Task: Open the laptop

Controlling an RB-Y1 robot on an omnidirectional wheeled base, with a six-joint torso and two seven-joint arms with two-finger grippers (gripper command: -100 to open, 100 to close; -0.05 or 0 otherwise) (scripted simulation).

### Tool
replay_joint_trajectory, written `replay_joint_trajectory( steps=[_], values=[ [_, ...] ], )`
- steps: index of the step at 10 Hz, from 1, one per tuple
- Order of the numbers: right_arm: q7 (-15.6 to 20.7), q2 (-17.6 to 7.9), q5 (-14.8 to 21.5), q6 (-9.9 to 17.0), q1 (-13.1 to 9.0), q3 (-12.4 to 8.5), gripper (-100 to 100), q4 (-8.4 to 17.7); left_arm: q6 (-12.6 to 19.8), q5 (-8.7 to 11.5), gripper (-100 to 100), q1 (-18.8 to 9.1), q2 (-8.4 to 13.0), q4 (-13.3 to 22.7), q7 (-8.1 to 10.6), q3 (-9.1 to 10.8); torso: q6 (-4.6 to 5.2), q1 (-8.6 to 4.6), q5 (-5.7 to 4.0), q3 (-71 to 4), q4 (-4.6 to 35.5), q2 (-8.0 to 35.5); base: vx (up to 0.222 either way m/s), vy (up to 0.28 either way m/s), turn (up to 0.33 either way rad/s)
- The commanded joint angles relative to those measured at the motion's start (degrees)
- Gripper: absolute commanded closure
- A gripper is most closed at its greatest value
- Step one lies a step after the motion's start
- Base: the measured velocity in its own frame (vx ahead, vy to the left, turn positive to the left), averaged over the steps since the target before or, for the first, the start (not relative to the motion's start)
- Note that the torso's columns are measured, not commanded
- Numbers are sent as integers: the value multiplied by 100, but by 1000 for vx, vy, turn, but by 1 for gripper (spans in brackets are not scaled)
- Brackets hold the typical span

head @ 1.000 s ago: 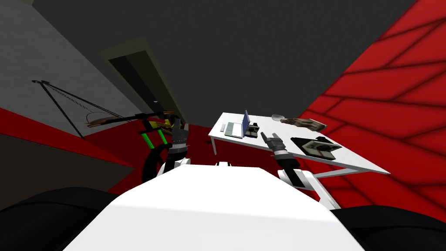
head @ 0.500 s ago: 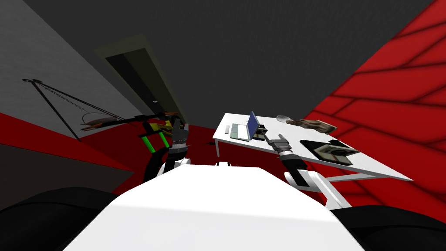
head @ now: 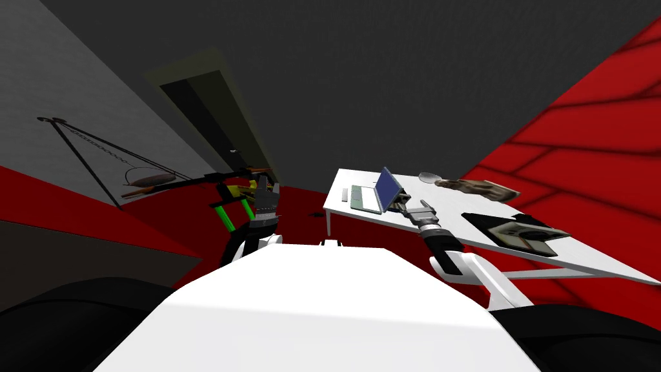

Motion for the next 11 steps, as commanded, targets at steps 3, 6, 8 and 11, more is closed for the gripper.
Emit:
replay_joint_trajectory(
  steps=[3,6,8,11],
  values=[
    [484,-303,355,243,-10,-147,-100,282,0,0,0,0,0,0,0,0,1,11,2,0,0,1,81,126,13],
    [803,-533,617,404,-7,-257,-100,450,0,0,0,0,0,0,0,0,0,7,1,4,1,7,61,120,2],
    [674,-642,499,433,69,-307,-100,377,0,0,0,-1,1,0,0,1,1,-15,-4,8,4,14,63,28,14],
    [960,-533,792,502,52,-206,100,315,0,0,0,-1,2,0,0,2,1,4,0,8,4,15,31,8,6]
  ],
)
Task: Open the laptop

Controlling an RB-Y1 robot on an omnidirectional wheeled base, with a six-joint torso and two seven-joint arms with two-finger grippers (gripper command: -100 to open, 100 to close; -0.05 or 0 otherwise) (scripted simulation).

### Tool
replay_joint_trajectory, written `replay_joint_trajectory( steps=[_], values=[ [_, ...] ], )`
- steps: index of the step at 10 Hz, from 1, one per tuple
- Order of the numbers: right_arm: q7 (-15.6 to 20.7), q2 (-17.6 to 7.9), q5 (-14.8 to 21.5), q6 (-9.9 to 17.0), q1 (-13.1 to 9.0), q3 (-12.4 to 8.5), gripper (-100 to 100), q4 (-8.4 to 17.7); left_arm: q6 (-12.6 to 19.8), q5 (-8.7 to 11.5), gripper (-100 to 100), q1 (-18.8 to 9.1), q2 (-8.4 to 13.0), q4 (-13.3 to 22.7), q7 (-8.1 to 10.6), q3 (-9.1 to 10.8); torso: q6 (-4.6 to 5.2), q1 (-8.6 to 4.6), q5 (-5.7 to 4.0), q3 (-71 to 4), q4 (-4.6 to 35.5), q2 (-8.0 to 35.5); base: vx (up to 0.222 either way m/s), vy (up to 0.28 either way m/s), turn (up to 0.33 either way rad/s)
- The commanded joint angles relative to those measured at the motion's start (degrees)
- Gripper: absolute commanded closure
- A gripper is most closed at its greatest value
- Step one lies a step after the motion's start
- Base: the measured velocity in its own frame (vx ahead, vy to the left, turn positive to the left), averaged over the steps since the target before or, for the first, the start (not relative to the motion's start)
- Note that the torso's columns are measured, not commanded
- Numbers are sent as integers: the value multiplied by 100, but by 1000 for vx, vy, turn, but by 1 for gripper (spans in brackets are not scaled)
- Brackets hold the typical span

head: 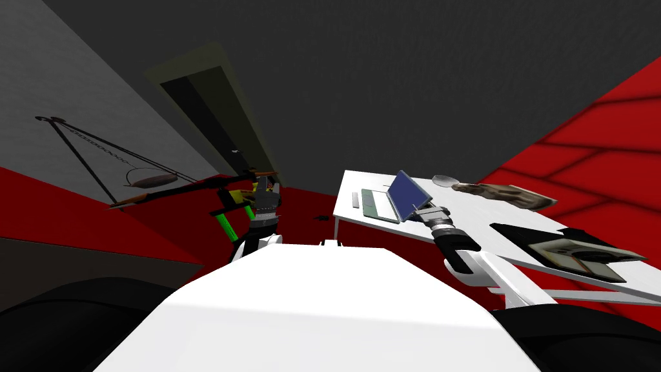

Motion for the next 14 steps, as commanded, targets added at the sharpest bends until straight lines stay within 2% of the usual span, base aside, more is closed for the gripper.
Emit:
replay_joint_trajectory(
  steps=[1,4,9,10,13,14],
  values=[
    [270,84,279,67,8,65,100,-66,0,0,0,-1,-1,0,0,-1,-11,18,-7,0,-24,-18,3,49,42],
    [675,210,697,168,20,163,100,-164,0,0,0,0,-1,0,0,-1,12,-19,-10,-17,-18,-29,8,60,12],
    [1350,420,1394,337,41,327,100,-328,0,0,0,0,-1,0,0,-1,4,6,10,-4,3,-5,11,46,14],
    [1243,391,1299,317,45,323,100,-301,0,0,0,0,-1,0,0,-1,1,15,13,-3,5,-4,6,26,5],
    [1774,710,1850,553,-160,612,100,-175,0,0,0,-1,0,0,0,0,0,1,4,0,2,-1,-29,-2,72],
    [1806,710,1914,553,-160,612,100,-175,0,0,0,-2,0,0,0,-1,0,-5,-1,-4,-2,-9,-33,2,43]
  ],
)
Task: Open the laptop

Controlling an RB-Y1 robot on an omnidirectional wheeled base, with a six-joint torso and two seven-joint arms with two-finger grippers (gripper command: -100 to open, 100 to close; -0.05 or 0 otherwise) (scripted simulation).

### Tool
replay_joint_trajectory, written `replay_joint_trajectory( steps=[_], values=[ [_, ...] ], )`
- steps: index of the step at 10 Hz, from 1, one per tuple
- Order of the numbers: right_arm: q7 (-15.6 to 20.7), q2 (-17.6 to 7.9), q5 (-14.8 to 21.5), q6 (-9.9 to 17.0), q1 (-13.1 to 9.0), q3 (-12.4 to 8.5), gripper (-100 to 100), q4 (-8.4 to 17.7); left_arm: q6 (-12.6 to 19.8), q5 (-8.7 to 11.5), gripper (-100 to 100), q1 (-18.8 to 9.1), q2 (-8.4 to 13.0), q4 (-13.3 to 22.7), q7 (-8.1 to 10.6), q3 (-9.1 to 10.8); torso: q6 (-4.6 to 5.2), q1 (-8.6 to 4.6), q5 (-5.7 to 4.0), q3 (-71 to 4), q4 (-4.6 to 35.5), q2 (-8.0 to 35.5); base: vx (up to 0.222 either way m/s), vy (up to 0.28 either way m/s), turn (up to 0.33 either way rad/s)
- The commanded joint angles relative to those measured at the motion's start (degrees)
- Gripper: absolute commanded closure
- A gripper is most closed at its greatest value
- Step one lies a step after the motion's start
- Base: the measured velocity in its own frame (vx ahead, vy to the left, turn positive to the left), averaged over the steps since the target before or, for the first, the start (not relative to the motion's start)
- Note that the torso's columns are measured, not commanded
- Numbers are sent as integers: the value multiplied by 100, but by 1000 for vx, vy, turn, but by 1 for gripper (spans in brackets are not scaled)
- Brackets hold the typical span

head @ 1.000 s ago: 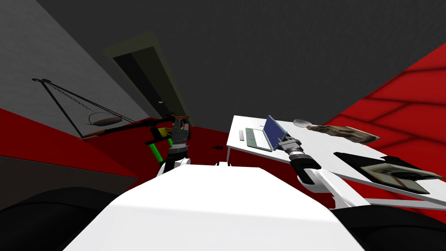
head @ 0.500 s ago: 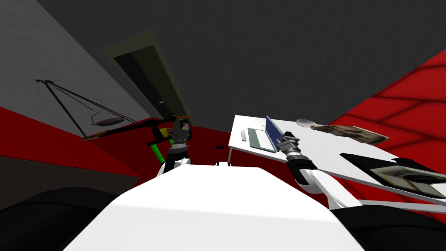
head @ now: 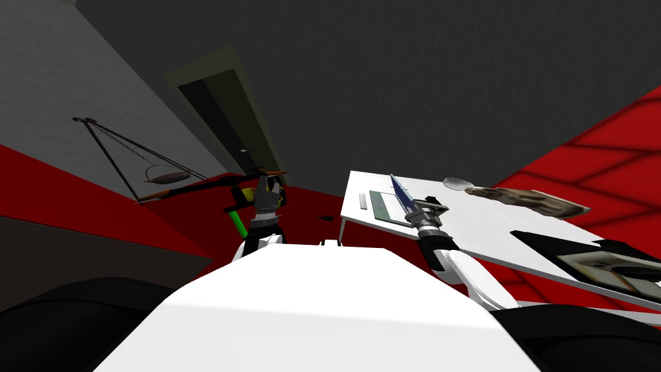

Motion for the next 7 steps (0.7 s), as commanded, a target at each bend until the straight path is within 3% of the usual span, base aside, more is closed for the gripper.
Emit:
replay_joint_trajectory(
  steps=[1,7],
  values=[
    [328,142,358,151,-105,159,100,61,0,0,0,1,0,0,0,0,10,1,8,-5,3,-2,-25,-3,36],
    [1187,660,1354,536,-453,620,100,269,0,0,0,1,0,0,0,0,-5,18,8,-3,1,-2,-32,-5,58]
  ],
)
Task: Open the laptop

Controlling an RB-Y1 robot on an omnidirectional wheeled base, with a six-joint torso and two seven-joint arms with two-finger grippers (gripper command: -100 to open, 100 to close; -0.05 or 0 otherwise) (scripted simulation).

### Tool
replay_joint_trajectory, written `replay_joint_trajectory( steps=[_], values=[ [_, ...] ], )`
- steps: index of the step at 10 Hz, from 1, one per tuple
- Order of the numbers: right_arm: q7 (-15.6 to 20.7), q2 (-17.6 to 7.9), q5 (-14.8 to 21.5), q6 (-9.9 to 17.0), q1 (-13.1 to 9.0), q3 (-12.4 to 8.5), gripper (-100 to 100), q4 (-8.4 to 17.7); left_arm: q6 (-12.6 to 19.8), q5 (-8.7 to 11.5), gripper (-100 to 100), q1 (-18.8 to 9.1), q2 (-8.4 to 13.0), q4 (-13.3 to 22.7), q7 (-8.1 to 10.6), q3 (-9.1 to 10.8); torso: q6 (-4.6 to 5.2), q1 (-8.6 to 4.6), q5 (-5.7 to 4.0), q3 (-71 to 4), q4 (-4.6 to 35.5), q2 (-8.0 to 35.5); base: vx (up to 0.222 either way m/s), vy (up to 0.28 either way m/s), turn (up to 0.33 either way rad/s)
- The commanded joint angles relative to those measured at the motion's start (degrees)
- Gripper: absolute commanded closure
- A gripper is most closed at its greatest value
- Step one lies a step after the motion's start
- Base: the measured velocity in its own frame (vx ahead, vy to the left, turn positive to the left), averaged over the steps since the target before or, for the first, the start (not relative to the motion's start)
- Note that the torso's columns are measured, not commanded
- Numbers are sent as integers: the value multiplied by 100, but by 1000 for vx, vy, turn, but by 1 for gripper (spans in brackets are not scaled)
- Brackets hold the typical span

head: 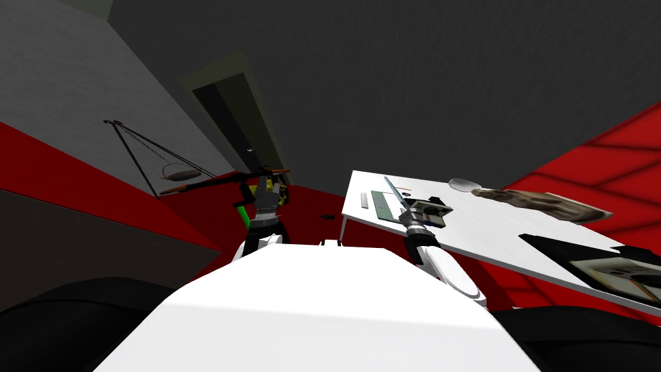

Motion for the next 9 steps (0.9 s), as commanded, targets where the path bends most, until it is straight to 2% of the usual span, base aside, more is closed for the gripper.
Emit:
replay_joint_trajectory(
  steps=[1,2,3,4,5,7,8,9],
  values=[
    [316,111,292,168,-107,173,100,50,0,0,0,0,0,0,0,0,0,2,3,0,3,2,-28,-5,43],
    [493,215,482,245,-177,265,100,92,0,0,0,0,0,0,0,0,7,0,6,0,5,3,-26,-4,41],
    [392,150,364,221,-145,232,100,89,0,0,0,0,0,0,0,0,3,1,4,2,5,4,-12,-1,17],
    [558,309,645,416,-279,384,100,279,0,0,0,1,0,0,0,0,8,1,6,1,6,4,-29,-41,100],
    [558,309,645,416,-279,384,100,279,0,0,0,0,0,0,0,0,-1,-14,-5,3,0,3,-36,-47,62],
    [842,599,1060,764,-538,667,100,631,0,0,0,0,1,0,0,0,4,-29,-10,-3,-5,-7,-57,-81,103],
    [786,373,730,592,-374,509,-100,424,0,0,0,-1,1,0,0,1,-5,-40,-19,-11,-13,-23,1,-13,-33],
    [791,244,569,520,-276,420,-100,342,0,0,0,1,0,0,0,1,9,-9,-7,-24,-14,-40,69,68,-141]
  ],
)
